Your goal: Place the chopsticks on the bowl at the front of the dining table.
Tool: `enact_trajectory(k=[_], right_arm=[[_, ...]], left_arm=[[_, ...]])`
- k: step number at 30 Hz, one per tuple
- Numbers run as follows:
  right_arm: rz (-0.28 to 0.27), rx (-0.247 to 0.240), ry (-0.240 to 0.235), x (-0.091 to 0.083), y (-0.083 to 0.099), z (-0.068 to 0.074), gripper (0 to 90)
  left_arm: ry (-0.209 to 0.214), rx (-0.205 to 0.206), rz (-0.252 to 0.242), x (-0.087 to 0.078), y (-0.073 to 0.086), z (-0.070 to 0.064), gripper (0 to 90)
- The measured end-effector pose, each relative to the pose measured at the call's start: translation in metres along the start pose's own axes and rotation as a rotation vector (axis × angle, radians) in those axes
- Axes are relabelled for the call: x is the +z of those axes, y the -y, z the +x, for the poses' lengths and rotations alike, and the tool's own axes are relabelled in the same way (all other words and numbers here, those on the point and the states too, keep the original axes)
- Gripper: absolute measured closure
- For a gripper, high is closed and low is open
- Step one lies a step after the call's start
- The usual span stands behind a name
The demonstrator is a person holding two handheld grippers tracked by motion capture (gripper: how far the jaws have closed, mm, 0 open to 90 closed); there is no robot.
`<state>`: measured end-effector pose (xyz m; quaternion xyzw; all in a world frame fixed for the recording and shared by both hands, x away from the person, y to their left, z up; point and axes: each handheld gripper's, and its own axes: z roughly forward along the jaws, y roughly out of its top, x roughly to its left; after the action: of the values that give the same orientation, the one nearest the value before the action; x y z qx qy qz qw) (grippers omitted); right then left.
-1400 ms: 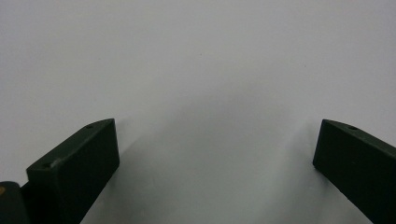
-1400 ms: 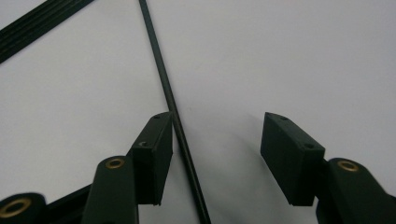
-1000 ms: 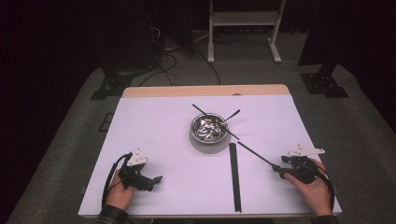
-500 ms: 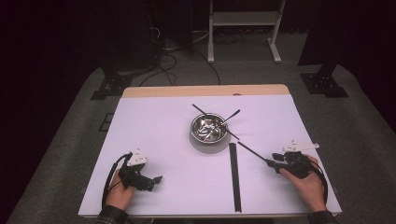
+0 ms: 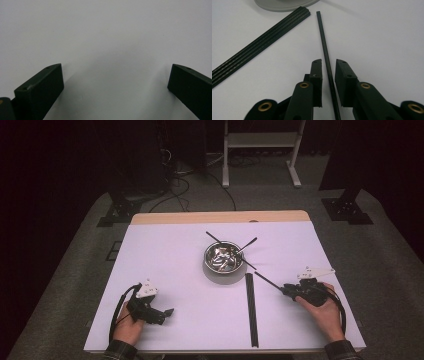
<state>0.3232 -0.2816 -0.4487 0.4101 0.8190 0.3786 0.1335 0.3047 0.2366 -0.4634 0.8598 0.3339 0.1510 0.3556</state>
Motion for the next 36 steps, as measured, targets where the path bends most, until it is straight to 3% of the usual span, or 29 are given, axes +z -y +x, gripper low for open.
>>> enact_trajectory(k=[12, 25, 36], right_arm=[[0.039, 0.008, -0.014, 0.0084, -0.0004, -0.0044, 80.6], [0.041, 0.001, 0.002, 0.0085, 0.0002, -0.0029, 84.5], [0.048, 0.005, -0.017, 0.0073, 0.0004, -0.0019, 85.5]], left_arm=[[0.000, 0.000, 0.000, 0.0000, 0.0000, 0.0000, 0.0], [0.000, 0.000, -0.001, 0.0000, 0.0000, -0.0001, 0.0], [0.000, 0.000, 0.000, 0.0000, 0.0000, 0.0000, 0.0]])
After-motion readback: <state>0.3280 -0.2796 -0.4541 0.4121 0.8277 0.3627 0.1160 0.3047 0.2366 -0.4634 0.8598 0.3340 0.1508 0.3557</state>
